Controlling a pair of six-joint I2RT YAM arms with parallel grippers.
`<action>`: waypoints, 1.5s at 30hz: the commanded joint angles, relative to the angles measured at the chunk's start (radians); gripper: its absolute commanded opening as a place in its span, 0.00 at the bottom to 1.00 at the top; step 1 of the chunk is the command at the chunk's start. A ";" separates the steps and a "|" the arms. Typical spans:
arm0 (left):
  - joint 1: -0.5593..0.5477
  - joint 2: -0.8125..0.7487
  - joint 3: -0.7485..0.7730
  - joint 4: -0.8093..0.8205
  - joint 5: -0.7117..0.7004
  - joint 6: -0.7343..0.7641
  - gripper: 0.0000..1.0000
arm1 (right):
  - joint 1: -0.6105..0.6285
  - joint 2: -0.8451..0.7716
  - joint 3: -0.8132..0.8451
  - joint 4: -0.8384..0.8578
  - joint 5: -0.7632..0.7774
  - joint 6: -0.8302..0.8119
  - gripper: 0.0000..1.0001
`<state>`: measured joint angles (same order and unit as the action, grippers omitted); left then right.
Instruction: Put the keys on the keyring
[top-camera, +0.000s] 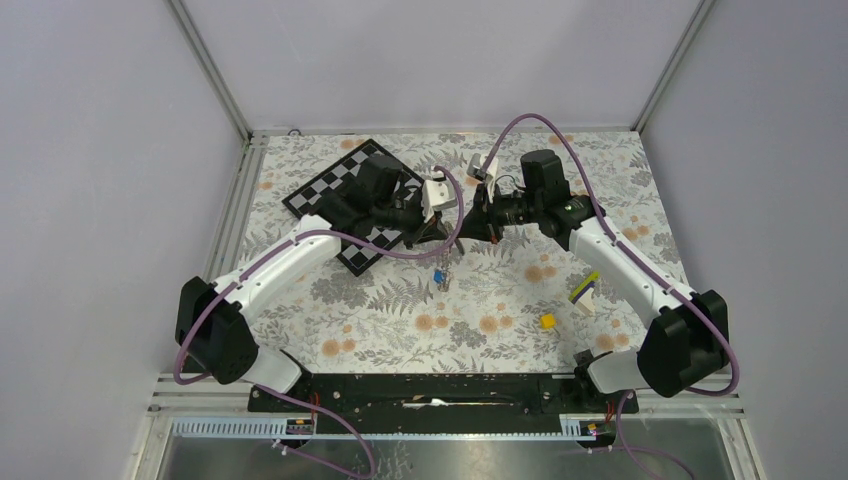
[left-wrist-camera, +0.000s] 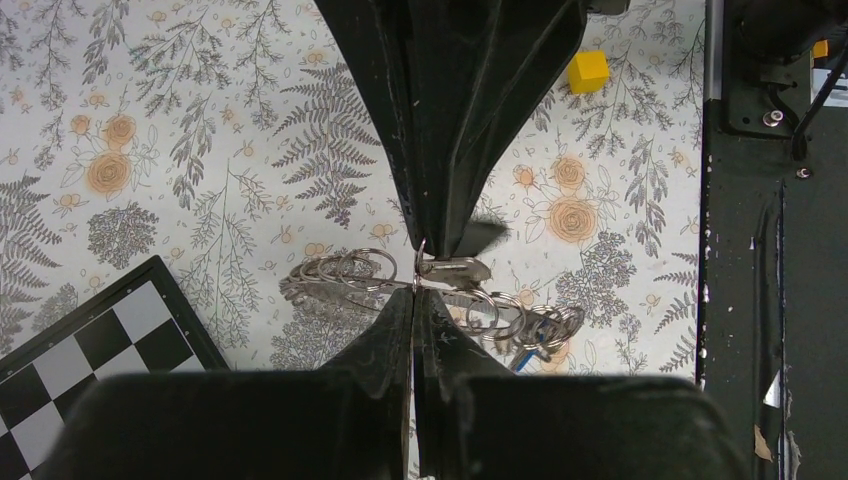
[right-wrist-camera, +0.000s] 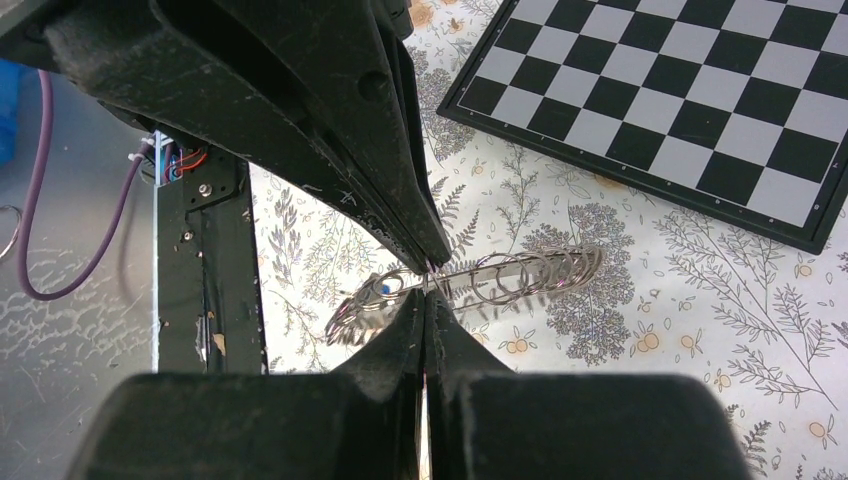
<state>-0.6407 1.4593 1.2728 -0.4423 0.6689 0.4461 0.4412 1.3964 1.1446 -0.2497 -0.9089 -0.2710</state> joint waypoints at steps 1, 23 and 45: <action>-0.005 -0.050 -0.003 0.071 0.009 0.003 0.00 | -0.016 0.008 -0.005 0.033 -0.013 0.014 0.00; -0.005 -0.056 -0.001 0.070 0.032 0.011 0.00 | -0.032 0.029 -0.018 0.031 -0.025 0.020 0.00; -0.017 -0.051 -0.032 0.070 -0.022 0.066 0.00 | -0.032 0.023 0.080 -0.063 -0.075 -0.001 0.00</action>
<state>-0.6498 1.4555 1.2423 -0.4061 0.6601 0.4808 0.4171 1.4261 1.1454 -0.2871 -0.9447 -0.2497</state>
